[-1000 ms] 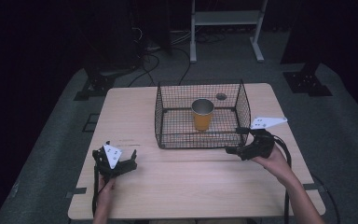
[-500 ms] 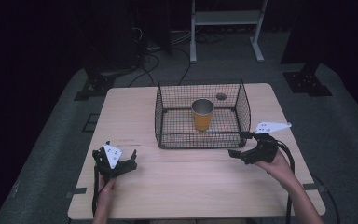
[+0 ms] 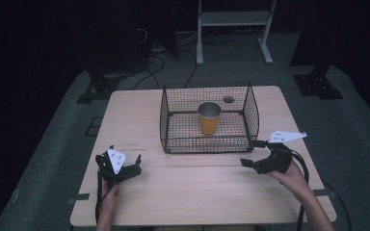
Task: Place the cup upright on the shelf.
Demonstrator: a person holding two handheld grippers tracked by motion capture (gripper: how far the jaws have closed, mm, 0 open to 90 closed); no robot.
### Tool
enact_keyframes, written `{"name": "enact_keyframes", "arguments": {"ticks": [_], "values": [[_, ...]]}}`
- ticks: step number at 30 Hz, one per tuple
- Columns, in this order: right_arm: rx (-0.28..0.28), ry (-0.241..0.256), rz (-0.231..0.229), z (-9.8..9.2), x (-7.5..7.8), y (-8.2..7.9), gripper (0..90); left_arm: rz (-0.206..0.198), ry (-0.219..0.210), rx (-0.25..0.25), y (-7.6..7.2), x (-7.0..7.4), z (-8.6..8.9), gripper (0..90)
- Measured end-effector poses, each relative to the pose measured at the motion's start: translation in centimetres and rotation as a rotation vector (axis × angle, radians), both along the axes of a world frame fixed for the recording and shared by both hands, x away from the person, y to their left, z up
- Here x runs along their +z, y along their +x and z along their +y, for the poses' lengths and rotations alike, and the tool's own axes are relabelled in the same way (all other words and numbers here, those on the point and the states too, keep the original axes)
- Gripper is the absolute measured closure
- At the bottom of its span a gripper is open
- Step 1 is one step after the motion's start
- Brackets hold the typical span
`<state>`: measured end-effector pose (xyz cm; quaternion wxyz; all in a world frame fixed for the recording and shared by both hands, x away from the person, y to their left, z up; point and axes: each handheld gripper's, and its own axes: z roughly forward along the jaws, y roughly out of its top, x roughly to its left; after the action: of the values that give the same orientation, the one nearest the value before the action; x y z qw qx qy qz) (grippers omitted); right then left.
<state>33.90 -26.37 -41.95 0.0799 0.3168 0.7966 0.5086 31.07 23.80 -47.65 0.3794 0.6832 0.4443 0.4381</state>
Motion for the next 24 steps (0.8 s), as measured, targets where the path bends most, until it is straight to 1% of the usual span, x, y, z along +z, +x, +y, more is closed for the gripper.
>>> {"name": "enact_keyframes", "arguments": {"ticks": [5,13,19,22,24], "values": [[-0.008,0.006,0.004,-0.4,-0.5,-0.3,2.3,0.0,0.0,0.0,0.0,0.0,0.0,0.0],[-0.015,0.002,0.014,-0.7,-1.2,-0.9,2.3,0.001,0.0,0.0,0.0,0.0,0.0,0.0],[-0.024,0.002,0.011,-1.0,-1.6,-1.4,2.3,0.001,0.0,0.0,0.0,0.0,0.0,0.0],[-0.031,0.01,0.01,-1.2,-1.8,-1.6,2.3,0.001,0.0,0.0,0.0,0.0,0.0,0.0],[-0.036,0.011,0.017,-1.4,-1.9,-1.7,2.3,0.001,0.0,0.0,0.0,0.0,0.0,0.0]]}}
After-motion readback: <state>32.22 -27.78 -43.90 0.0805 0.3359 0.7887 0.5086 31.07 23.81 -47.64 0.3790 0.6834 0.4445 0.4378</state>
